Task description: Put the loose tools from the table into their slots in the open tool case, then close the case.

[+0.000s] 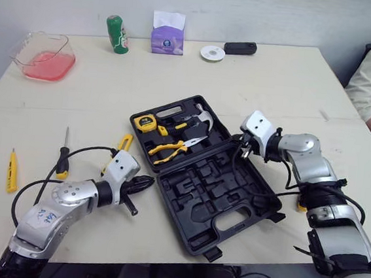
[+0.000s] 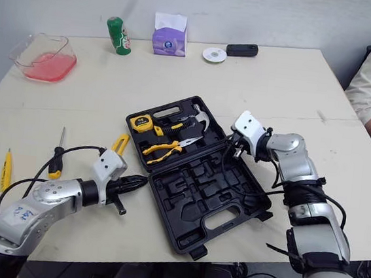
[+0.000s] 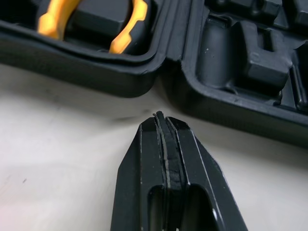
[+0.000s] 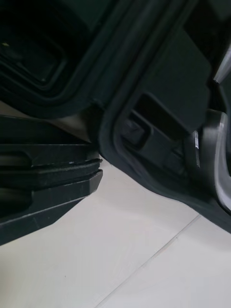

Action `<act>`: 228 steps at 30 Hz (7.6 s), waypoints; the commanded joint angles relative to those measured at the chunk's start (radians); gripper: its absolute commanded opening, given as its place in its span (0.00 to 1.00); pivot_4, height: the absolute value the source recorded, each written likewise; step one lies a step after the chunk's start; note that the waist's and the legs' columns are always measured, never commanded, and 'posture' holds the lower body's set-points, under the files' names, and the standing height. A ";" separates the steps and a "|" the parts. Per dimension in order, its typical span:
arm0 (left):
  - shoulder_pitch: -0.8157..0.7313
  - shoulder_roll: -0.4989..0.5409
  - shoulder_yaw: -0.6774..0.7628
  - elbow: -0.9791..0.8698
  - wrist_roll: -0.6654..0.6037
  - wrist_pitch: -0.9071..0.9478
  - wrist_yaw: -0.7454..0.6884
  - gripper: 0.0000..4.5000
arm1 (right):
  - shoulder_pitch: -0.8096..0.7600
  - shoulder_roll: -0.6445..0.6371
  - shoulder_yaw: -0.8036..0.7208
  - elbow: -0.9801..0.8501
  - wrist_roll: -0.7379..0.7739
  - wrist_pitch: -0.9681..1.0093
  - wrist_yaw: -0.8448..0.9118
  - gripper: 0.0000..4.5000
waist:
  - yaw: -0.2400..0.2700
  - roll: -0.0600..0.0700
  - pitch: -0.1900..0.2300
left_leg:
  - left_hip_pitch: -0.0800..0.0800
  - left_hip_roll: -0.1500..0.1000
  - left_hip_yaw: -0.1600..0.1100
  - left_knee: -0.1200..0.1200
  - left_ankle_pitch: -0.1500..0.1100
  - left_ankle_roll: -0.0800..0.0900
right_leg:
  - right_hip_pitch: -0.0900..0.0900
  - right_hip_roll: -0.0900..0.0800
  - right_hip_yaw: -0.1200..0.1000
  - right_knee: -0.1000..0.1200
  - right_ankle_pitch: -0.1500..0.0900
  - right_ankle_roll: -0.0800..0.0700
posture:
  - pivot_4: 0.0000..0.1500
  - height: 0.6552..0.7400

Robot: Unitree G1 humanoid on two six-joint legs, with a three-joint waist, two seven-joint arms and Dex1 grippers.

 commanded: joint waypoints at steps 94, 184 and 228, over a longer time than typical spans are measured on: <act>0.115 0.009 0.613 0.113 -0.199 0.346 0.465 0.60 | 0.081 -0.080 -0.070 -0.933 0.671 0.490 0.159 1.00 | 0.003 -0.004 -0.004 | 0.003 0.011 0.003 0.001 -0.010 -0.008 | -0.002 0.003 0.000 -0.001 -0.004 -0.009 | 1.00 0.82; -0.386 0.013 -0.281 0.379 0.160 -0.233 -0.544 0.01 | 0.785 -0.447 -0.406 -1.320 0.760 0.615 -0.016 1.00 | 0.031 -0.009 -0.004 | 0.002 0.013 0.019 0.005 -0.008 -0.004 | -0.011 0.016 0.005 0.004 -0.003 -0.007 | 1.00 0.82; 0.621 -0.029 1.110 0.419 -0.143 -0.222 -0.258 0.99 | 1.096 -0.525 -0.910 -0.577 0.485 0.334 0.089 1.00 | 0.013 -0.007 -0.031 | 0.008 0.014 0.007 0.001 -0.018 0.004 | 0.002 0.004 -0.001 -0.009 -0.013 -0.025 | 1.00 0.82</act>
